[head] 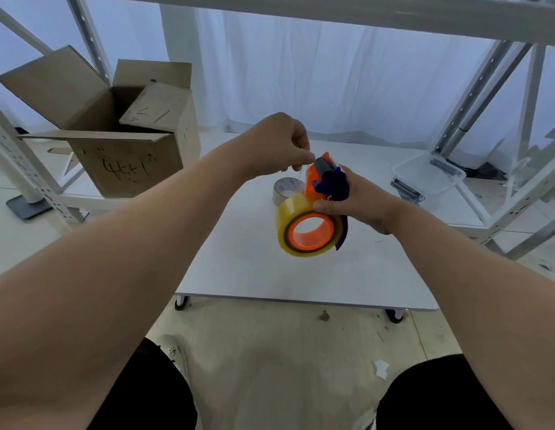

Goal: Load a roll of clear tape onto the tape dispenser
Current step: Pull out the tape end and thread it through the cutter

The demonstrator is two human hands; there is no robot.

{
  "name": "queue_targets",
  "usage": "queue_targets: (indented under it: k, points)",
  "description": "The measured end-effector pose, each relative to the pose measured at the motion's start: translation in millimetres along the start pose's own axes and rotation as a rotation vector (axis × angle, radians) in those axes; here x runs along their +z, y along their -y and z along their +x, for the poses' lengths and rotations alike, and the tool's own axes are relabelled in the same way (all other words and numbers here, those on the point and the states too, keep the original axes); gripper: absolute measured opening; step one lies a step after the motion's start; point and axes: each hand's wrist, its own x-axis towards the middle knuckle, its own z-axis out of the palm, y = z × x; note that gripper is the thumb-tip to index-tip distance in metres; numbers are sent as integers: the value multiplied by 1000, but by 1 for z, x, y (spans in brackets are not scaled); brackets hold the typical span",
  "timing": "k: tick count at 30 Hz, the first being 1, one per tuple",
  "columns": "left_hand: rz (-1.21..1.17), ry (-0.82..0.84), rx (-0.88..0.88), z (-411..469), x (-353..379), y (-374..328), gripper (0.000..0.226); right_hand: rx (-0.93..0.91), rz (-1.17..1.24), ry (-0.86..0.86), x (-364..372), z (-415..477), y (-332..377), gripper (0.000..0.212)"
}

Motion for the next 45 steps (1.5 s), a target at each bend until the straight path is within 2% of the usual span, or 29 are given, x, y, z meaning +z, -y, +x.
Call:
queue_targets:
  k: [3,7,14,19,22,25,27,30,33,36,38,42,45]
  points:
    - [50,9,21,-1,-1,-5,13,1,44,18,2,-1,4,66]
    - [99,-5,14,-1,-1,-7,17,23,58,46,7,0,8,68]
    - [-94,-100,-94,-3,-1,-1,16,19,75,-13,12,1,15,38]
    - [-244,-176,-164,-2,-2,-3,16,-120,-20,-143,21,3,26,53]
    - [-292,-230,-228,-1,3,-4,13,-190,-1,-149,24,-1,36,66]
    - [-396,-235,-275,-2,9,-1,8,-226,49,-136,27,-3,42,59]
    - [-423,-239,-296,-4,13,0,7,-239,-45,-228,32,0,43,45]
    - [-414,-283,-307,-4,15,4,11,-278,-244,-429,37,6,42,39]
    - [-499,-308,-295,-4,16,5,8,-319,-444,-489,36,8,40,32]
    - [-557,-291,-269,-4,19,4,14,-330,-521,-515,34,7,38,21]
    - [-596,-270,-251,-6,20,3,19,-346,-506,-509,33,7,36,20]
    - [-596,-255,-233,-9,22,3,19,-301,-303,-485,35,6,41,14]
    - [-481,-223,-226,-8,18,8,16,-300,-333,-477,37,8,41,16]
